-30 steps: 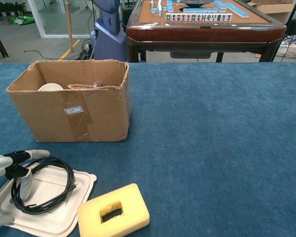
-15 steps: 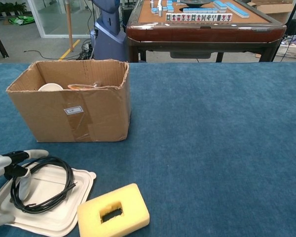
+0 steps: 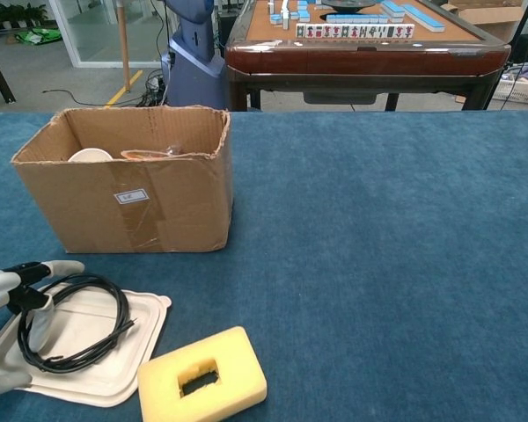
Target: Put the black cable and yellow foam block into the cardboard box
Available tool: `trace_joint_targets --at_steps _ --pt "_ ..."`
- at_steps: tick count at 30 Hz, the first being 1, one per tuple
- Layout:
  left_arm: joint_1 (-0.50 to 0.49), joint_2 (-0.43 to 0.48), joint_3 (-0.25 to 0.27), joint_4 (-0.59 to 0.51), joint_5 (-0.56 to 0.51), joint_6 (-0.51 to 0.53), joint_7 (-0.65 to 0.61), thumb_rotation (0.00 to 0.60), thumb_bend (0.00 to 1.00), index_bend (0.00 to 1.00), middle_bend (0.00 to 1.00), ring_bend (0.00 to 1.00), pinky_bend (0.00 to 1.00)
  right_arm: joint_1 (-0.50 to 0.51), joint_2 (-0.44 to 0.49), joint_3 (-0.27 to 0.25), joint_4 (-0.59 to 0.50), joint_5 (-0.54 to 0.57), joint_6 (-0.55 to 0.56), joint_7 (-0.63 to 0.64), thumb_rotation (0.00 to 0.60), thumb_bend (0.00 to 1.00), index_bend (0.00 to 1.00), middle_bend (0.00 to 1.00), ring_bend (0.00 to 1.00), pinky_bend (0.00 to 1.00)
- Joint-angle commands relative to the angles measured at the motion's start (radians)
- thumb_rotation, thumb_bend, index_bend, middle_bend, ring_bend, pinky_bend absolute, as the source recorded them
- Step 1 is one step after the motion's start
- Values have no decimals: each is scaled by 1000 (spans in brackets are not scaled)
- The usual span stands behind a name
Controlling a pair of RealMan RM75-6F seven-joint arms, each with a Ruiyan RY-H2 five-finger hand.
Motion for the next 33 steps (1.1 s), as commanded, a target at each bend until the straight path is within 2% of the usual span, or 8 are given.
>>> trace_joint_targets --at_steps 1,17,33 --pt "2 -5 -1 6 -1 3 1 600 692 584 32 38 270 0 0 0 0 0 0 0 600 0 97 105 0 0" --pt "9 -10 -6 17 34 21 -54 600 779 609 48 42 300 -1 0 -1 1 -3 4 4 600 0 97 105 0 0" --pt "28 -13 1 68 189 107 -183 600 786 694 144 66 368 -2 0 -2 1 -8 9 5 600 0 97 105 0 0"
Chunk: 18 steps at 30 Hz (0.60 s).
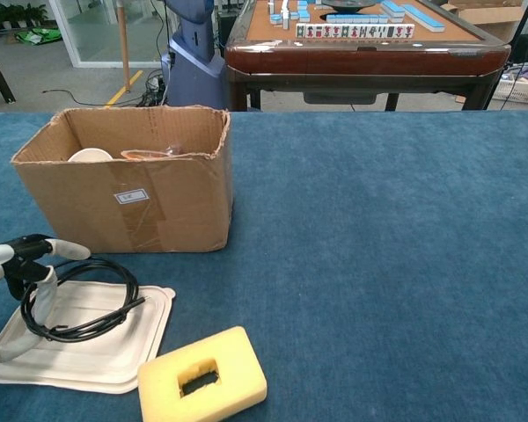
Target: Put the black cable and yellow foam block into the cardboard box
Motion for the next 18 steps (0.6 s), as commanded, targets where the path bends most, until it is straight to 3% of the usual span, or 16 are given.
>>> trace_joint_targets --at_steps 1,18 --pt "7 3 2 6 25 22 -10 600 787 697 146 66 369 0 0 0 0 -1 1 1 600 0 97 105 0 0" --pt "56 78 16 -80 106 128 56 600 786 718 144 50 342 1 -2 -2 0 -3 0 3 600 0 114 105 0 0"
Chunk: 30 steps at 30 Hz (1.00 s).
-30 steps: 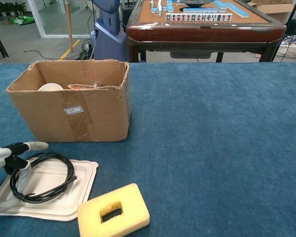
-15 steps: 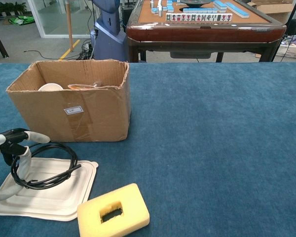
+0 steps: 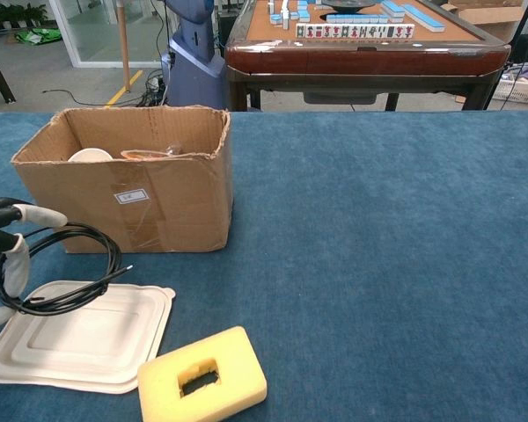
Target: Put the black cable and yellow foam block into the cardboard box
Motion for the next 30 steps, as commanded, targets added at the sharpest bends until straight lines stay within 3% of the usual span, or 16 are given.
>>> trace_joint_targets --at_steps 1,18,24,30 --pt "14 19 8 -16 11 17 11 600 786 718 144 50 341 0 0 0 0 0 0 0 600 0 118 105 0 0" --pt "102 152 11 -113 85 172 36 600 786 719 144 50 337 0 -3 0 -1 1 0 -5 600 0 118 105 0 0" --pt "103 198 -24 -164 99 200 42 600 785 719 144 50 337 -1 -3 0 -3 2 0 -7 600 0 117 105 0 0" --pt "57 252 -90 -245 67 156 48 600 784 718 144 50 337 -1 -1 1 -2 4 2 -3 600 0 118 105 0 0"
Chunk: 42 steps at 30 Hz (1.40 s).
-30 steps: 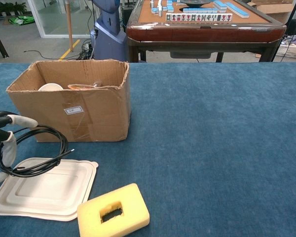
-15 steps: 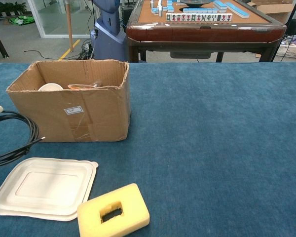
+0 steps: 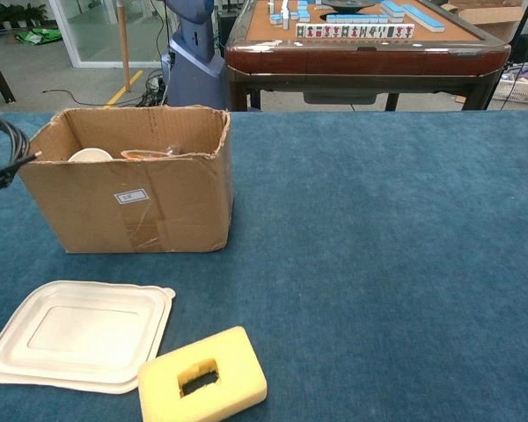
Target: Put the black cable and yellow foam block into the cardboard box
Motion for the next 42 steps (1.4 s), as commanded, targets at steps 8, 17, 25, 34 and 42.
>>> trace_joint_targets --at_steps 8,17,25,34,42 --pt "-139 128 -131 -191 -181 -198 14 600 782 716 141 50 337 0 4 1 3 2 2 13 600 0 118 105 0 0" --pt "-281 233 -214 -312 -466 -412 10 600 780 709 132 50 337 -3 11 3 7 2 14 32 600 0 118 105 0 0" --pt "-410 294 -272 -342 -686 -557 -40 600 779 700 119 46 308 -3 13 5 10 4 14 41 600 0 118 105 0 0" --pt "-575 302 -297 -321 -903 -653 -16 600 776 672 71 22 248 -5 17 7 10 6 20 49 600 0 117 105 0 0" --pt "-683 258 -288 -267 -1017 -660 17 600 755 619 43 8 247 -8 19 7 13 7 25 56 600 0 117 105 0 0"
